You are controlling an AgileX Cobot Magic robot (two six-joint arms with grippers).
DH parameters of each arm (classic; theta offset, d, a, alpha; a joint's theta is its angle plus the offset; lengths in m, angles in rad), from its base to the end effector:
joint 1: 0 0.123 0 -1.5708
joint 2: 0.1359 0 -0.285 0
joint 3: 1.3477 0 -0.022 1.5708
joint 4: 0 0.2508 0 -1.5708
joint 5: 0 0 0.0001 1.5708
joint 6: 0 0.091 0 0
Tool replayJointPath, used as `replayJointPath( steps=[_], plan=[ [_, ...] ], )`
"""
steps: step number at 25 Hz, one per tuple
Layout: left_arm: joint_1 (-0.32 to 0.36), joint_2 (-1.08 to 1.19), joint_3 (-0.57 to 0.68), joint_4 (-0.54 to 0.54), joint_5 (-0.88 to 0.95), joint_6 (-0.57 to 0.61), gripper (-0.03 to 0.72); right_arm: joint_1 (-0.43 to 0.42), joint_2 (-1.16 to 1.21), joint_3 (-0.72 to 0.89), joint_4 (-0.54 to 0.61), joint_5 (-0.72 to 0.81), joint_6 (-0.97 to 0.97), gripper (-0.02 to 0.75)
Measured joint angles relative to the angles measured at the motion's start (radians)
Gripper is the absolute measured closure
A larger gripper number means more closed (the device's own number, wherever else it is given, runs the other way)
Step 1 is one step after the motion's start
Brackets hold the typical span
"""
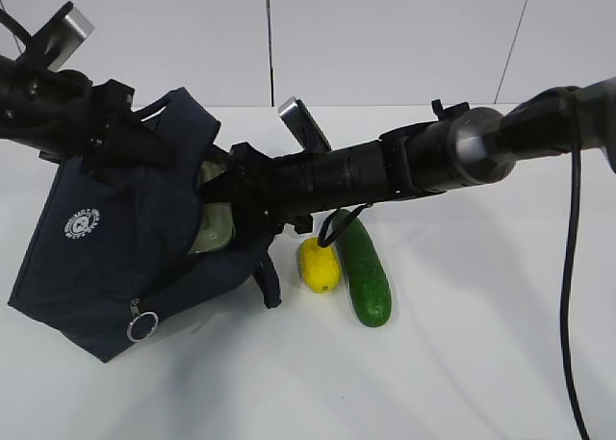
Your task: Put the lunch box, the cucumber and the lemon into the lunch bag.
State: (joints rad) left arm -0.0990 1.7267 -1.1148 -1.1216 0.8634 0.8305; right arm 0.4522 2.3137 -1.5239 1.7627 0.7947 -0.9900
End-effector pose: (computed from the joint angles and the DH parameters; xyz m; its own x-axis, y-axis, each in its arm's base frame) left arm 0.3383 -0.0963 0.2337 -0.8753 0.0123 -0.4835 0.3559 0.6933 -0.6267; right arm 0.4054 0.2679 0.1279 -0.9377 0.1412 -0.3173 -0.2370 0.4076 0.8818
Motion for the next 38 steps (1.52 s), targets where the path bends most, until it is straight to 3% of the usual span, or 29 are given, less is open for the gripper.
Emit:
replayJointPath(
  steps=[7,19,33,38],
  plan=[
    [0.000,0.002,0.000,-0.002,0.006,0.000,0.697,0.000,0.000,-0.007,0.002,0.015,0.000,0.253],
    [0.000,0.004,0.000,-0.002,0.032,0.002,0.697,-0.024,0.000,-0.008,-0.023,0.113,-0.020,0.239],
    [0.082,0.004,0.000,0.000,0.135,0.002,0.697,-0.040,-0.122,-0.012,-0.368,0.122,0.129,0.239],
    [0.086,0.004,0.000,0.004,0.137,0.002,0.697,-0.040,-0.191,-0.049,-0.583,0.111,0.276,0.239]
  ],
)
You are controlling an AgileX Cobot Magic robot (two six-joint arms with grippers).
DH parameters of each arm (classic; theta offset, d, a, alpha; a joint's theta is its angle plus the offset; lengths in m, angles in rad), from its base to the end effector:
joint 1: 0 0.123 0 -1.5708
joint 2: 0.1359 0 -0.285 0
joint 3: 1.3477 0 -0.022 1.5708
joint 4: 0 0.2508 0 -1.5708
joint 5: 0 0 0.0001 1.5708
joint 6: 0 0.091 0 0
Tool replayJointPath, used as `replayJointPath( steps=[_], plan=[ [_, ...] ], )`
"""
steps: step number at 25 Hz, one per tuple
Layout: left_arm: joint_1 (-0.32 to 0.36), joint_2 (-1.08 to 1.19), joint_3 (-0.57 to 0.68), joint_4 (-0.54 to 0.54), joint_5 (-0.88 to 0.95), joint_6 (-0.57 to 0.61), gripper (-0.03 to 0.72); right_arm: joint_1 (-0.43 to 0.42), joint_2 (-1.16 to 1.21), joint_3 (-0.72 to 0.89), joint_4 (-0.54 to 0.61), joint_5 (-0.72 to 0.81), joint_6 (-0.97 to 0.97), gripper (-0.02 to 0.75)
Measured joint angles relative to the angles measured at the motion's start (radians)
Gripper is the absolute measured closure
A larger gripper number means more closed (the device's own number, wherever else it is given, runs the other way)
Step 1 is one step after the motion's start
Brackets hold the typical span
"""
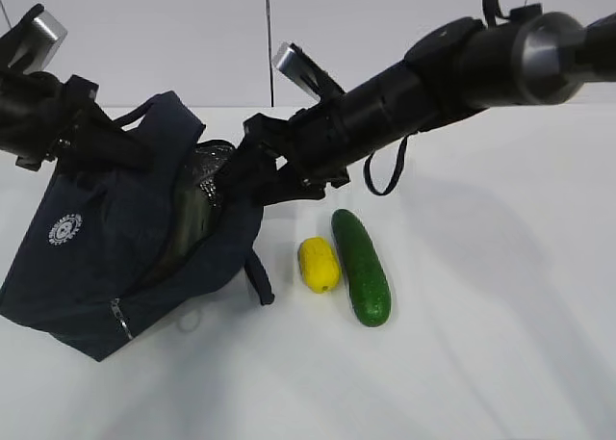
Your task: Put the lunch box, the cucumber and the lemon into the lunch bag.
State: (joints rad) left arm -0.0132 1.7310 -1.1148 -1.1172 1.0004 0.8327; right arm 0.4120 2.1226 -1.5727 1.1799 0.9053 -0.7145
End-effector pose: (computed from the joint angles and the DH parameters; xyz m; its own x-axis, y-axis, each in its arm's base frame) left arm 0.3352 -0.0733 0.2343 -0.9048 0.0095 -0.4257 0.3292 0.6496 -0.6853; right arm 0.3887 0.2422 0.2015 -0.8804 -0.1866 -0.4359 -0.4651 0.5191 0.7171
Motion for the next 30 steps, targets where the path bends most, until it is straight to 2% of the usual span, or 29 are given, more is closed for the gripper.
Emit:
replayJointPath(
  steps=[5,10,14,17,23,30],
  plan=[
    [0.000,0.000,0.000,0.014,-0.002,0.000,0.697,0.000,-0.069,-0.056,-0.349,0.025,0.257,0.239],
    [0.000,0.000,0.000,0.019,-0.005,0.000,0.697,0.000,-0.108,-0.110,-0.687,0.134,0.549,0.239],
    [0.000,0.000,0.000,0.023,-0.006,0.000,0.697,0.000,-0.110,-0.114,-0.893,0.234,0.734,0.239],
    [0.000,0.000,0.000,0.023,-0.008,0.000,0.697,-0.002,-0.110,-0.116,-0.947,0.266,0.806,0.238],
    [0.000,0.000,0.000,0.025,-0.010,0.000,0.697,-0.002,-0.110,-0.116,-0.974,0.264,0.832,0.238],
    [0.000,0.000,0.000,0.025,-0.007,0.000,0.697,-0.002,-0.069,-0.116,-1.011,0.198,0.875,0.202]
  ],
)
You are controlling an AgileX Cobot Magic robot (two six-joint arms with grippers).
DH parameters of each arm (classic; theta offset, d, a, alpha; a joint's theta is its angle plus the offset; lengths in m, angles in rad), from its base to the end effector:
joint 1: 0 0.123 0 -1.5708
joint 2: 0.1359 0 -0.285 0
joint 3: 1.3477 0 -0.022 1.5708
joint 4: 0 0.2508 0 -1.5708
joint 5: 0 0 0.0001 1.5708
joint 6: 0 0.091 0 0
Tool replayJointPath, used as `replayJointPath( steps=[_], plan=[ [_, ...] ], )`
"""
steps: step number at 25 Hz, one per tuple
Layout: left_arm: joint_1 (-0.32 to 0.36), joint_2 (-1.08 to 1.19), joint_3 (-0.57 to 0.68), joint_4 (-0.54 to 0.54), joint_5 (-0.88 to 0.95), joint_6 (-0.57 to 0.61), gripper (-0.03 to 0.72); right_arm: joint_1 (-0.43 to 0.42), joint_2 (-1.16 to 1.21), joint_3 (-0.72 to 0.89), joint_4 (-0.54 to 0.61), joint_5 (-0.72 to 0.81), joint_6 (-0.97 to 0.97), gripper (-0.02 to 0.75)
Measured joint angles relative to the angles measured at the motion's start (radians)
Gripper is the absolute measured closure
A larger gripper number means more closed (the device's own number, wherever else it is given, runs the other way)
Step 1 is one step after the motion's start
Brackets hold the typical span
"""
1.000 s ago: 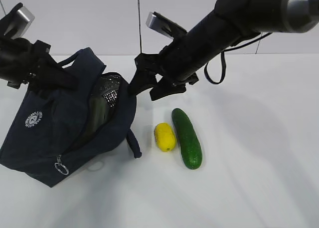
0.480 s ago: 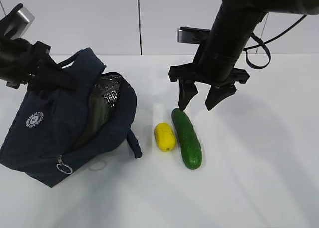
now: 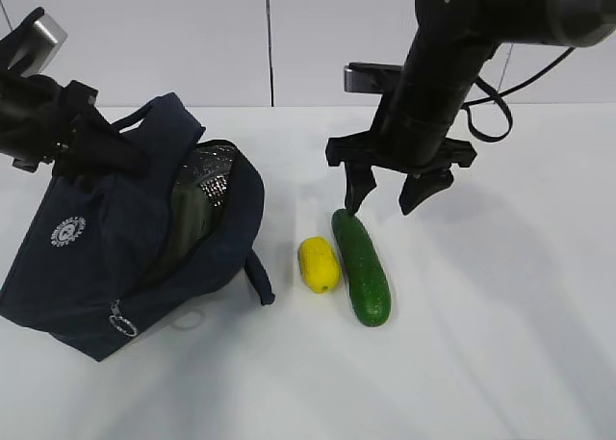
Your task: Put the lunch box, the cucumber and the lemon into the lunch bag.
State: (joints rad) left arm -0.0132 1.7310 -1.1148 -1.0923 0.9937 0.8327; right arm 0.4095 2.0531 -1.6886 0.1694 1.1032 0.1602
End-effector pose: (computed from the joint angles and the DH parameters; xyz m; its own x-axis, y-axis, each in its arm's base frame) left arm 0.3349 -0.0722 0.2327 -0.9033 0.0266 -0.4283 0.3363 0.6637 -0.6681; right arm 0.3889 0.1837 0.2195 -0.9733 -0.1693 -0.1547 -0.1974 0.9619 0.1892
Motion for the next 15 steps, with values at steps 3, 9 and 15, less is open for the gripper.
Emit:
replayJointPath(
  steps=[3,9,15],
  plan=[
    [0.000,0.000,0.000,0.002,0.002,0.000,0.697,0.000,0.029,-0.002,-0.008,-0.007,0.000,0.195],
    [0.000,0.000,0.000,0.002,0.005,0.000,0.697,0.000,0.082,-0.003,-0.012,-0.058,0.001,0.190],
    [0.000,0.000,0.000,0.004,0.007,0.000,0.697,0.000,0.122,-0.004,-0.005,-0.073,0.001,0.189]
  ],
)
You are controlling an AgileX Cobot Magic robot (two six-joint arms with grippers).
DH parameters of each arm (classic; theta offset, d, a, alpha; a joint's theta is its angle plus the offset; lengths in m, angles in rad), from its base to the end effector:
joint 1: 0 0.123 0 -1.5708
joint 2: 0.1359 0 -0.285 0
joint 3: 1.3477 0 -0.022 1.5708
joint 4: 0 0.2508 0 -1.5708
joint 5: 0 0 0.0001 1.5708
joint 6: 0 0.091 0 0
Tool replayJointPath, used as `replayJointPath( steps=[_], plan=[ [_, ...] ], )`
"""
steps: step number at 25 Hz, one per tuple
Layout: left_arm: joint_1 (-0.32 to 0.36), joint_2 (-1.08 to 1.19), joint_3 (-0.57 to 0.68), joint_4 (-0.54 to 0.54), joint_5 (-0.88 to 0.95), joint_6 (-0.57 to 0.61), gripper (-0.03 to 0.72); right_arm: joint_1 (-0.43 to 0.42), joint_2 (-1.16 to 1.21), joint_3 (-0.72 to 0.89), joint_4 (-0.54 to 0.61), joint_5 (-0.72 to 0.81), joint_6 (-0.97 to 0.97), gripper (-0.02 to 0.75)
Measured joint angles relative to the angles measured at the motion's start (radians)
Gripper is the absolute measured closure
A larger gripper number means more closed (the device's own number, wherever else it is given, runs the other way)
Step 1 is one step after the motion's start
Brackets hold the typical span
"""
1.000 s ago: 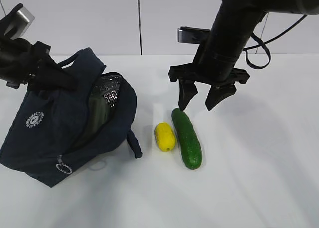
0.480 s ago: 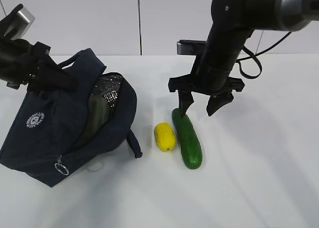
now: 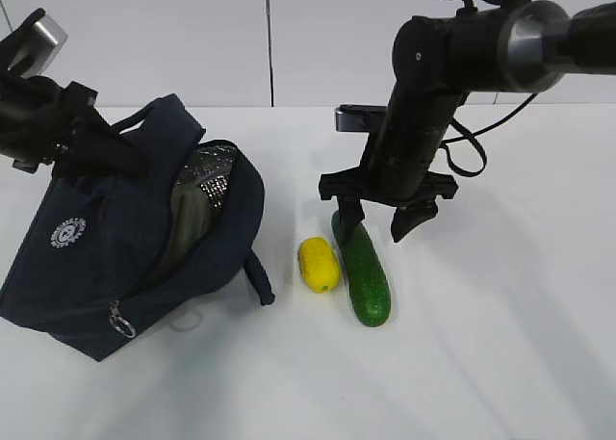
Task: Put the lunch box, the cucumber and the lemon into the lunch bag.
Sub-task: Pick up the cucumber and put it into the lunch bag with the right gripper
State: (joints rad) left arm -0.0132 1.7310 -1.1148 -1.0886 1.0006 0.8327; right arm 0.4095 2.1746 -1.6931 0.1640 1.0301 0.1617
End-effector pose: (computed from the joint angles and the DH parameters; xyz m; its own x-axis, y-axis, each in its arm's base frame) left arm 0.3343 -0.0723 0.2326 -0.9044 0.0332 -0.4254 0.3389 0.6614 -0.6691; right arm 0.4038 0.1891 0.1684 -0.9803 -0.1619 -0.1134 -0.1798 0.9687 0.1712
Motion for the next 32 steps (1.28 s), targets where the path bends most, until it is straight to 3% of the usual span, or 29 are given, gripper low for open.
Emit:
replayJointPath(
  steps=[23,32],
  plan=[
    [0.000,0.000,0.000,0.009,0.000,0.002,0.697,0.004,0.092,-0.004,0.028,-0.037,0.001,0.191],
    [0.000,0.000,0.000,0.009,0.000,0.002,0.697,0.004,0.092,-0.004,0.028,-0.023,0.001,0.387]
  ],
)
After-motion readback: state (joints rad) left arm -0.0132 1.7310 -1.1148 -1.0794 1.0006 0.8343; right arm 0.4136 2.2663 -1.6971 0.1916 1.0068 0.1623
